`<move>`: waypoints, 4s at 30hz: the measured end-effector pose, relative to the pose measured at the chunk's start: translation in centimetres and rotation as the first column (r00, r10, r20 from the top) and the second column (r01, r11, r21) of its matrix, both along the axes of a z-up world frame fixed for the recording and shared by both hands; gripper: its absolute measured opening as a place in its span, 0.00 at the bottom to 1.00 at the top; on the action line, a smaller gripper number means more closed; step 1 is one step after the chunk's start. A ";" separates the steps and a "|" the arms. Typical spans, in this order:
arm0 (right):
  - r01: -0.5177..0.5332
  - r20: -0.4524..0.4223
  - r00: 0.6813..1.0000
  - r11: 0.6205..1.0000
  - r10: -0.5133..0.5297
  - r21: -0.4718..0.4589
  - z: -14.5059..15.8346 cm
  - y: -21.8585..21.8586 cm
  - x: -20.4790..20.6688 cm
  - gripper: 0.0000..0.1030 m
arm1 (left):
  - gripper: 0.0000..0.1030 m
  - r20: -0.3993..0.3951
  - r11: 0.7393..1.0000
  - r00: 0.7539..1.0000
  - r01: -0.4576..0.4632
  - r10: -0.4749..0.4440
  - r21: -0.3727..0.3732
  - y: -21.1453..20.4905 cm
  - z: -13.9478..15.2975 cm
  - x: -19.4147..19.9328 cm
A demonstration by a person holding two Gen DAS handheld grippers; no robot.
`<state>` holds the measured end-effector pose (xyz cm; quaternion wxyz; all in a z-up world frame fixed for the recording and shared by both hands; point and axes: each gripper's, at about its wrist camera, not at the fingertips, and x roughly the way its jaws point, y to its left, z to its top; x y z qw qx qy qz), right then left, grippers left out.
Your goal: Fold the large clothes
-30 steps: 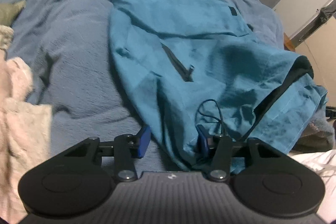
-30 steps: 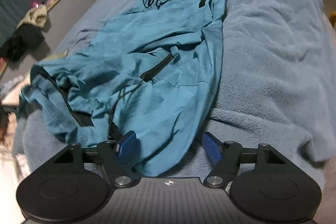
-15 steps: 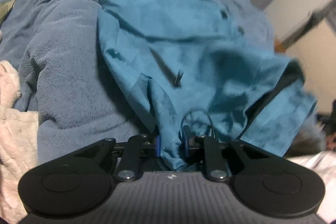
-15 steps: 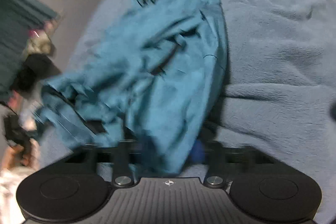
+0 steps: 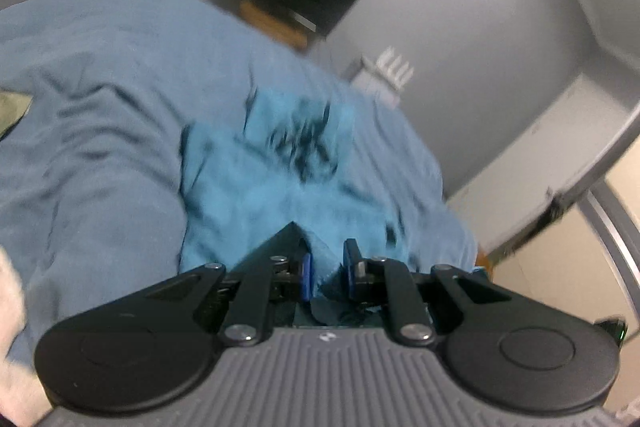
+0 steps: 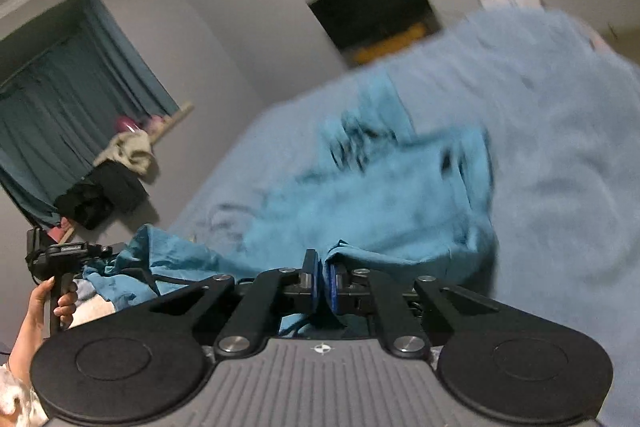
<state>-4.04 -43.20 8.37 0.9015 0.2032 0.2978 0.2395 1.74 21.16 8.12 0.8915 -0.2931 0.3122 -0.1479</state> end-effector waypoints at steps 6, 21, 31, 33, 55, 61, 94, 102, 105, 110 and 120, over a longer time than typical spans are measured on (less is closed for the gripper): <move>0.124 0.127 0.982 0.986 -0.138 0.115 0.0 -0.4 7.6 0.06 | 0.12 0.053 0.996 0.994 -0.092 0.091 0.011 0.3 -0.3 8.0; 0.449 0.245 0.877 0.887 -0.414 -0.110 -7.3 6.8 30.4 0.05 | 0.14 -0.042 0.965 0.969 -0.237 0.243 0.115 -0.9 -7.5 31.5; 0.513 0.180 0.856 0.841 -0.485 -0.173 -15.2 6.3 38.0 0.47 | 0.65 -0.012 0.908 0.926 -0.368 0.377 0.202 1.1 -12.7 32.1; 0.500 0.184 0.864 0.846 -0.470 -0.188 -16.0 6.2 38.6 0.47 | 0.66 -0.006 0.904 0.950 -0.295 0.312 0.310 0.2 -13.5 32.4; 0.400 0.165 0.916 0.812 -0.366 -0.425 -21.8 8.7 44.1 0.07 | 0.08 -0.124 0.713 0.972 -0.059 0.202 0.699 -2.3 -21.7 33.5; 0.476 0.228 0.879 0.743 -0.419 -0.471 -22.7 9.4 43.6 0.35 | 0.11 -0.056 0.672 0.975 -0.108 0.217 0.733 -3.2 -21.5 32.6; 0.391 0.190 0.917 0.702 -0.350 -0.596 -26.6 14.8 36.8 0.33 | 0.60 -0.135 0.645 0.991 0.100 0.005 0.757 -13.3 -23.3 22.4; 0.365 0.268 0.928 0.781 -0.260 -0.507 -22.3 13.2 30.9 0.65 | 0.63 -0.113 0.638 0.993 0.065 0.035 0.767 -14.2 -22.1 22.0; 0.395 0.259 0.915 0.814 -0.309 -0.425 -21.3 11.6 31.1 0.65 | 0.63 -0.058 0.667 0.998 0.021 0.034 0.745 -13.9 -20.7 22.5; 0.442 0.265 0.893 0.820 -0.364 -0.363 -20.4 9.7 31.8 0.65 | 0.74 0.033 0.673 0.998 -0.062 0.056 0.737 -12.4 -17.6 25.8; 0.459 0.265 0.888 0.768 -0.376 -0.448 -18.2 8.1 38.3 0.68 | 0.74 -0.018 0.697 0.990 -0.087 0.141 0.712 -8.1 -17.5 37.8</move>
